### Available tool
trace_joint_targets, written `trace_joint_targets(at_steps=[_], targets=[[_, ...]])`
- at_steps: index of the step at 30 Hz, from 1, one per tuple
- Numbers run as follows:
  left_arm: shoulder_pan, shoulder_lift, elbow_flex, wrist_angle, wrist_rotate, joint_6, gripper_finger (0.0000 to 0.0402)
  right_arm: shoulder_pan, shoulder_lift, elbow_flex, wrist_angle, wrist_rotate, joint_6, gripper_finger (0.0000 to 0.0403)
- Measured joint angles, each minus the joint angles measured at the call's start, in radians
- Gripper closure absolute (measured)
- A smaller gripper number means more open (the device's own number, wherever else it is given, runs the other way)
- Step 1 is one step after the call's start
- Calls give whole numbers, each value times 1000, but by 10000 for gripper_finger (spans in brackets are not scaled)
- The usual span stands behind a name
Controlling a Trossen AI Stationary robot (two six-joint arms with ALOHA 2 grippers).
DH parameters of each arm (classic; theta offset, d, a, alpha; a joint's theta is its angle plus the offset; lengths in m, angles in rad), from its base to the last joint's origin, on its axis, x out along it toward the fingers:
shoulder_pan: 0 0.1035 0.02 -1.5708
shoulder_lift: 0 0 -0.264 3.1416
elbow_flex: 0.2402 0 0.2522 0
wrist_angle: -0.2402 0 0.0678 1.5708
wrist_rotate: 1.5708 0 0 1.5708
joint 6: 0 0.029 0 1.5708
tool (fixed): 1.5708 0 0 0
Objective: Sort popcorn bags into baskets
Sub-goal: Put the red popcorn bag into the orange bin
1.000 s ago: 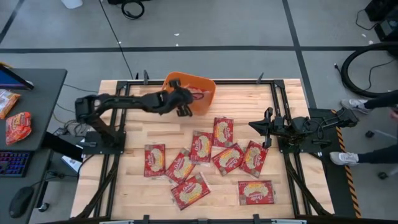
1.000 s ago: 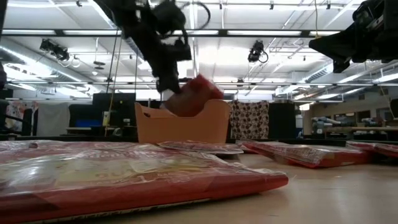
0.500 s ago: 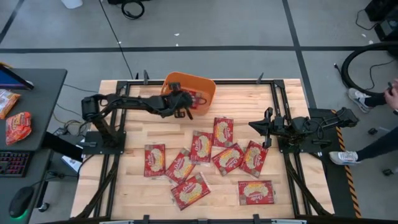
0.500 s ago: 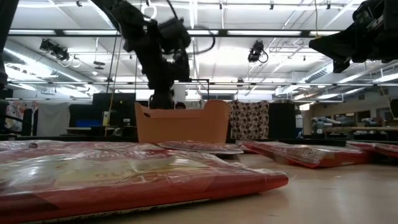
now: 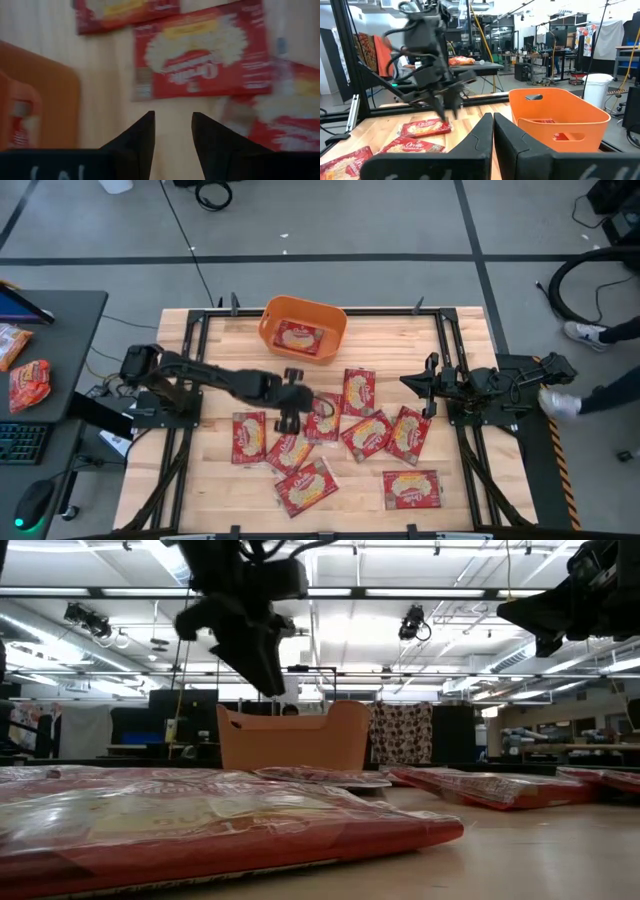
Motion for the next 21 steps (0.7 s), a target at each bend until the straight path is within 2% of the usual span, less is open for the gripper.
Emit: trace_joint_targets(at_steps=[2, 9, 14, 17, 21], targets=[[-42, 8, -25, 23, -35, -48, 268, 0, 0, 0, 1, 0, 0, 383], [-147, 81, -122, 164, -346, -49, 225, 0, 3, 0, 7, 0, 0, 383], [-137, 160, -79, 170, -295, -56, 200, 0, 12, 0, 21, 0, 0, 383], [-153, 218, -24, 136, -329, 91, 199, 0, 13, 0, 23, 0, 0, 383], [-168, 284, -13, 152, -385, 476, 198, 0, 15, 0, 23, 0, 0, 383]])
